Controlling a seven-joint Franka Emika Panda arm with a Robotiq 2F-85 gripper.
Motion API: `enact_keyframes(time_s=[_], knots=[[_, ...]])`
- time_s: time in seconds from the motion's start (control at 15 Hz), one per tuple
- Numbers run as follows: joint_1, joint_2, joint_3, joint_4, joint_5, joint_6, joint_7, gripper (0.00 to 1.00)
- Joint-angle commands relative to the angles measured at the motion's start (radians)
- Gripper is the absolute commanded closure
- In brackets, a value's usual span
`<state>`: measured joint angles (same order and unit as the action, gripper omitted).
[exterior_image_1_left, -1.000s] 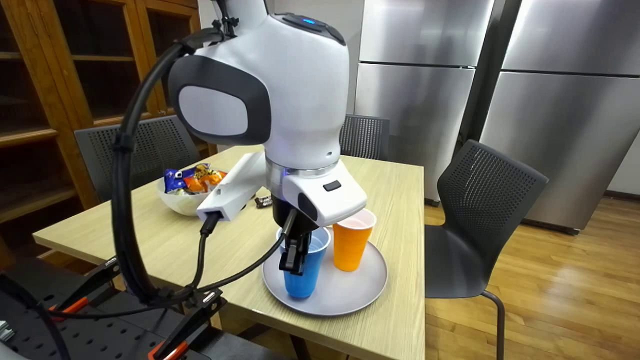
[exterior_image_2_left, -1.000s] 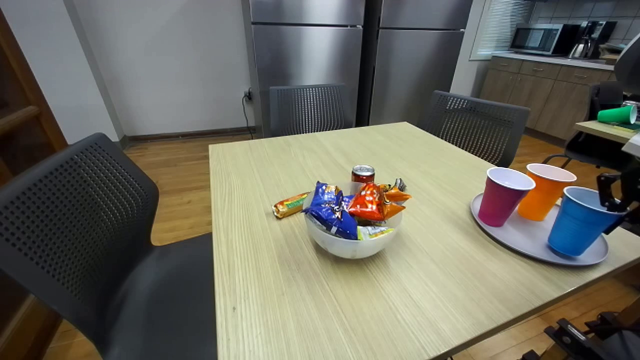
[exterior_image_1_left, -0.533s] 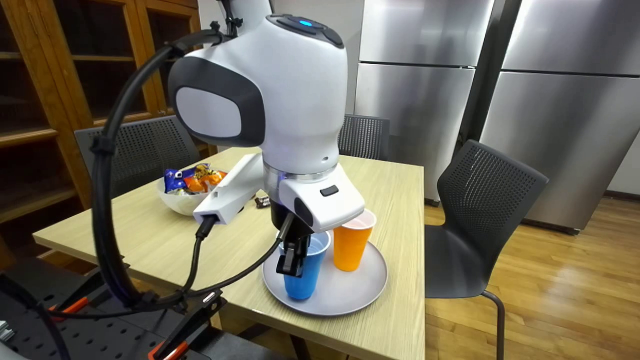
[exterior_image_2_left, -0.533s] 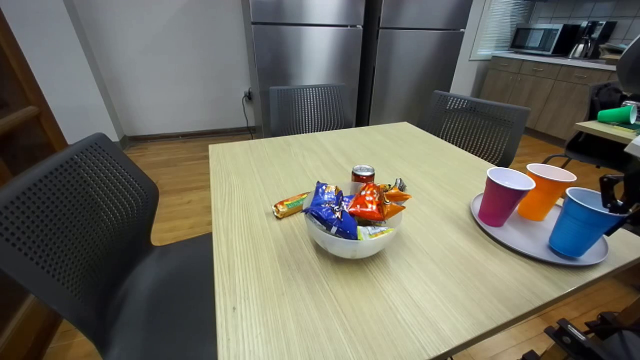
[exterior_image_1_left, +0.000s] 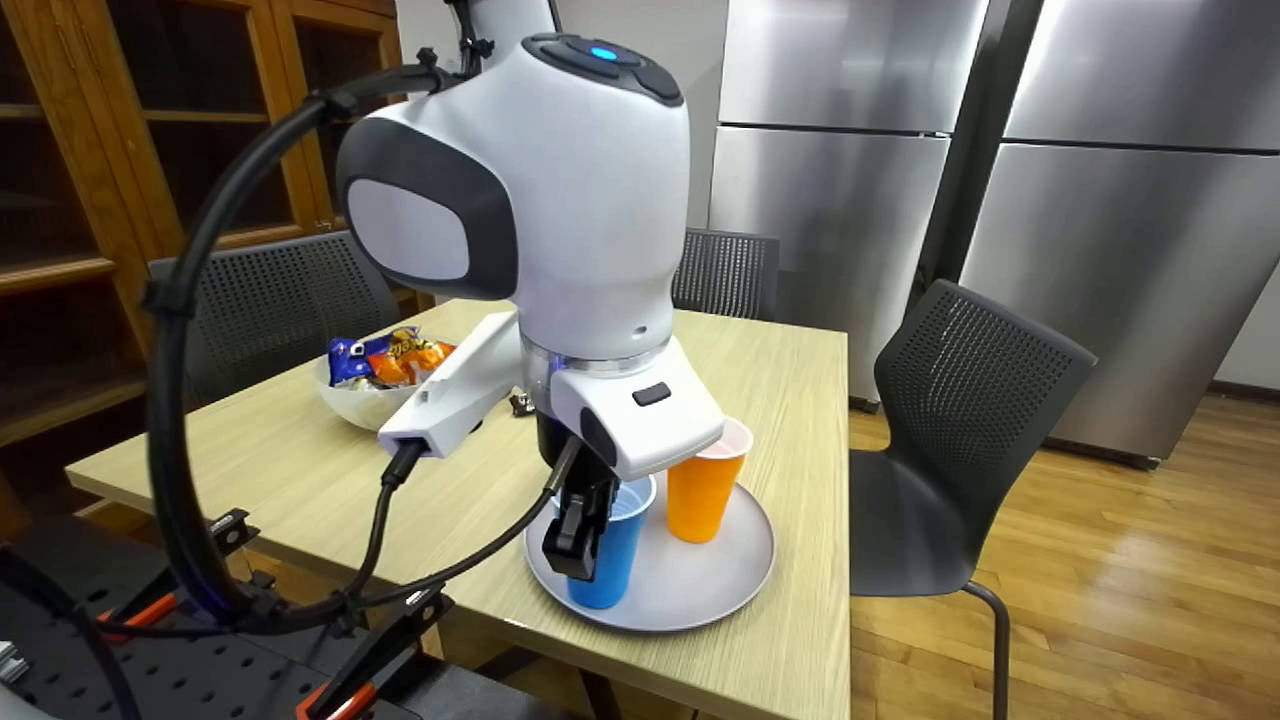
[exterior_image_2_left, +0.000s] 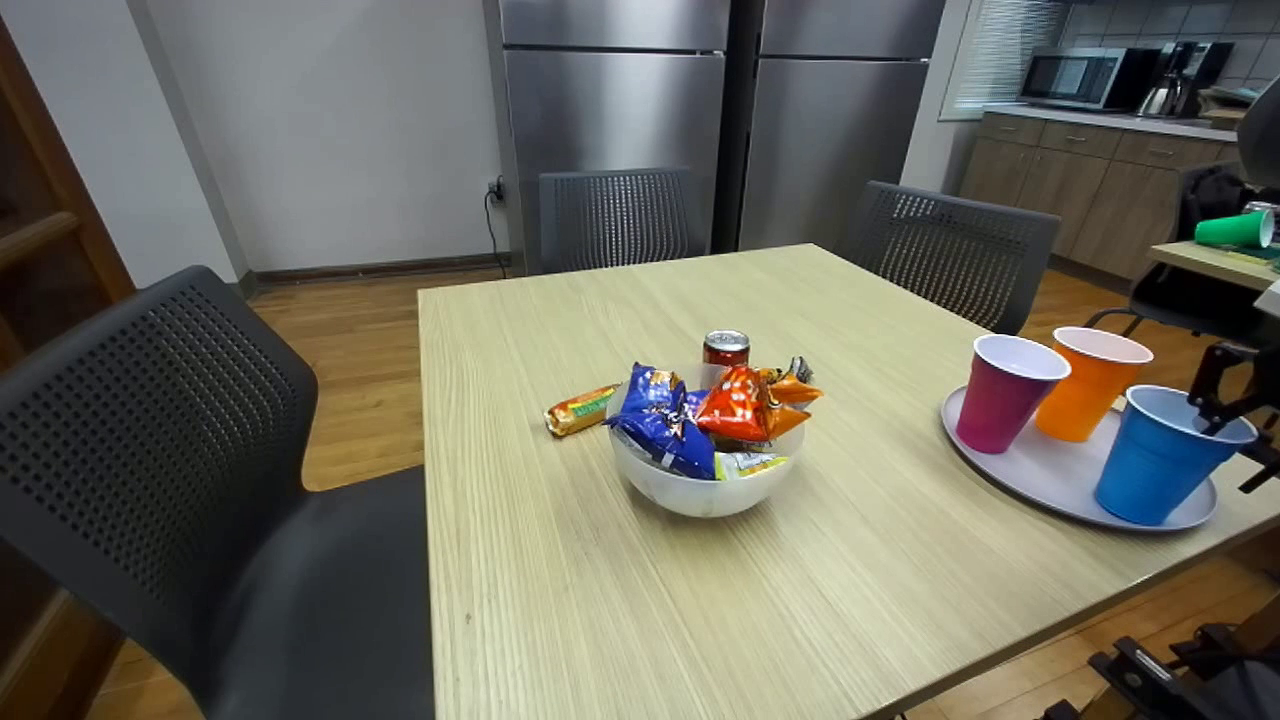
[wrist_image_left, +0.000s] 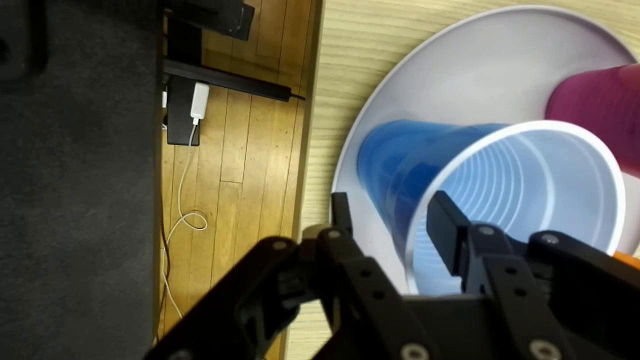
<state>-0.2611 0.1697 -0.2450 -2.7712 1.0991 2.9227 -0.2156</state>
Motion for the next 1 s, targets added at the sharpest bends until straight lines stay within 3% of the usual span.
enact_keyframes(time_s=[0.0,0.27,0.93], knots=[[-0.008,0.007,0.015,0.007,0.059,0.016,-0.059,0.24],[-0.004,-0.006,0.013,-0.001,0.077,0.021,-0.078,0.00],[0.002,-0.038,0.010,-0.012,0.089,0.028,-0.126,0.00]])
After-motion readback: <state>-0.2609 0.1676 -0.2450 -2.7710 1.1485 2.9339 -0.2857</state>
